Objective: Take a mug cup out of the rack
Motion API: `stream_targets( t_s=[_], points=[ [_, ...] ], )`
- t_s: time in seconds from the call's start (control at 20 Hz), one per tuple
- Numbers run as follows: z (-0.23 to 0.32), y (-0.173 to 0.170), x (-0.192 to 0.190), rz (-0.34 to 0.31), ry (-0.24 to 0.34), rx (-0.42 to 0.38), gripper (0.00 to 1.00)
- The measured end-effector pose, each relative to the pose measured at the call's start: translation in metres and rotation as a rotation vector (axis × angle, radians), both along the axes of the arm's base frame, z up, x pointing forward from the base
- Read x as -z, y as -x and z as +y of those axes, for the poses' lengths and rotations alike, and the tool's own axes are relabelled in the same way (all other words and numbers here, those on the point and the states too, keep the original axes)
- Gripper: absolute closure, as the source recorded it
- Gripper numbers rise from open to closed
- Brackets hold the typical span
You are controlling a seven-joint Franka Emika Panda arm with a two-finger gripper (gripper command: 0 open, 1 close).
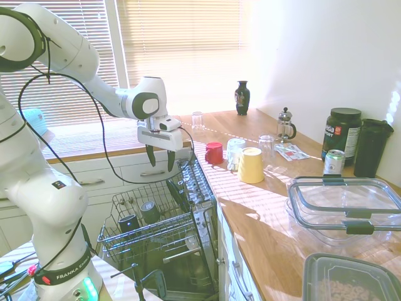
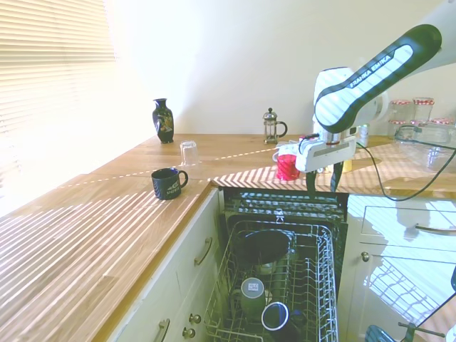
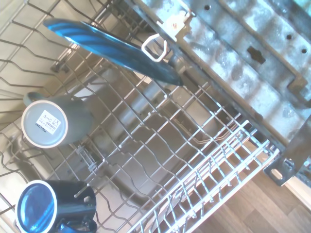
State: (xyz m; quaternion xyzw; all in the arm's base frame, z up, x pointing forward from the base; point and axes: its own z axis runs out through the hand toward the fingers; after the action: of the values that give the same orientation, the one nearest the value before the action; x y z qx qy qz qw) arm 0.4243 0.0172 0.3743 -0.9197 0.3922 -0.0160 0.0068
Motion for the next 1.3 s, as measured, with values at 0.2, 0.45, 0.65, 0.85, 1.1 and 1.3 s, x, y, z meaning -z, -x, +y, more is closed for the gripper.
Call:
stream_targets(
  t_s=[0.2,0.45,0.65,0.85,1.1,1.3],
  points=[
    [0.023,-0.001,0.001,-0.017,0.042,-0.060,0.00],
    [0.140,-0.004,0.014,-0.102,0.145,-0.244,0.00],
    [0.195,-0.027,0.032,-0.160,0.195,-0.361,0.00],
    [0.241,-0.056,0.065,-0.148,0.216,-0.460,0.00],
    [0.278,-0.076,0.123,-0.087,0.227,-0.592,0.00],
    [0.281,-0.076,0.151,-0.066,0.235,-0.682,0.00]
  ],
)
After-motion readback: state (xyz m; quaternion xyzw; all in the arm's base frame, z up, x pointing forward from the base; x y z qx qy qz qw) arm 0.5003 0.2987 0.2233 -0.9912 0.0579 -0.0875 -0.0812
